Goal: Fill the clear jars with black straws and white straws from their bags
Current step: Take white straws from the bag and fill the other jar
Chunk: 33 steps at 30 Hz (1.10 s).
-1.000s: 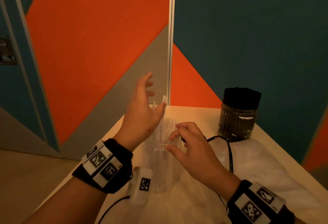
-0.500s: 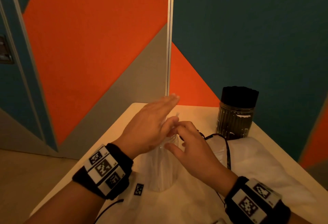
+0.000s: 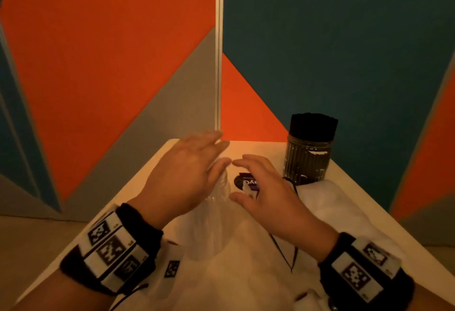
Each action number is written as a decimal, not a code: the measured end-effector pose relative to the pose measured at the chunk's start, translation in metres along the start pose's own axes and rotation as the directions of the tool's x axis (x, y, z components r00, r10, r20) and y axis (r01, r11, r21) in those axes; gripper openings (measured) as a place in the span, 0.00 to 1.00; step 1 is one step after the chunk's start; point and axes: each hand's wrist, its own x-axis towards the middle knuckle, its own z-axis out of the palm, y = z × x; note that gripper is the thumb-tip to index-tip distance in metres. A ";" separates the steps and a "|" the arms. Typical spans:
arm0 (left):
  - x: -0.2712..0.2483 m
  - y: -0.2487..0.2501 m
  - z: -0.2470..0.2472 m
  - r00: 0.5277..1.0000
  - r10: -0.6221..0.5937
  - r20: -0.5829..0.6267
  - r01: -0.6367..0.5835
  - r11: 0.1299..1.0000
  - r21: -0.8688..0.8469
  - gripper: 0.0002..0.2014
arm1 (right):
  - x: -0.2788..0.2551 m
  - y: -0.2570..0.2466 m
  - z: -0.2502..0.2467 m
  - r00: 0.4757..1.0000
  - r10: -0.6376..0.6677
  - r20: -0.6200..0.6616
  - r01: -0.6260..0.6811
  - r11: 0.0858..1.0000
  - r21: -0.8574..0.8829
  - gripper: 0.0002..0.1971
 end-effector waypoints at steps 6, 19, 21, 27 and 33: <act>0.009 0.072 0.025 0.998 0.023 0.055 -0.015 0.989 -0.145 0.14 | -0.042 0.052 -0.034 0.925 0.381 0.019 -0.374 0.916 -0.141 0.43; 0.077 0.108 0.150 0.701 0.123 0.702 0.115 0.953 -0.282 0.18 | -0.093 0.092 0.006 0.613 0.745 0.262 -0.528 0.633 -0.566 0.76; 0.081 0.115 0.161 0.687 0.141 0.713 0.036 0.973 -0.227 0.14 | -0.093 0.093 0.006 0.617 0.741 0.267 -0.520 0.638 -0.568 0.76; 0.087 0.130 0.176 0.660 0.132 0.740 -0.053 0.990 -0.129 0.08 | -0.093 0.095 0.007 0.618 0.731 0.290 -0.460 0.635 -0.621 0.70; 0.092 0.131 0.166 0.615 0.138 0.777 0.006 0.984 -0.180 0.11 | -0.092 0.097 0.007 0.624 0.721 0.302 -0.446 0.645 -0.620 0.69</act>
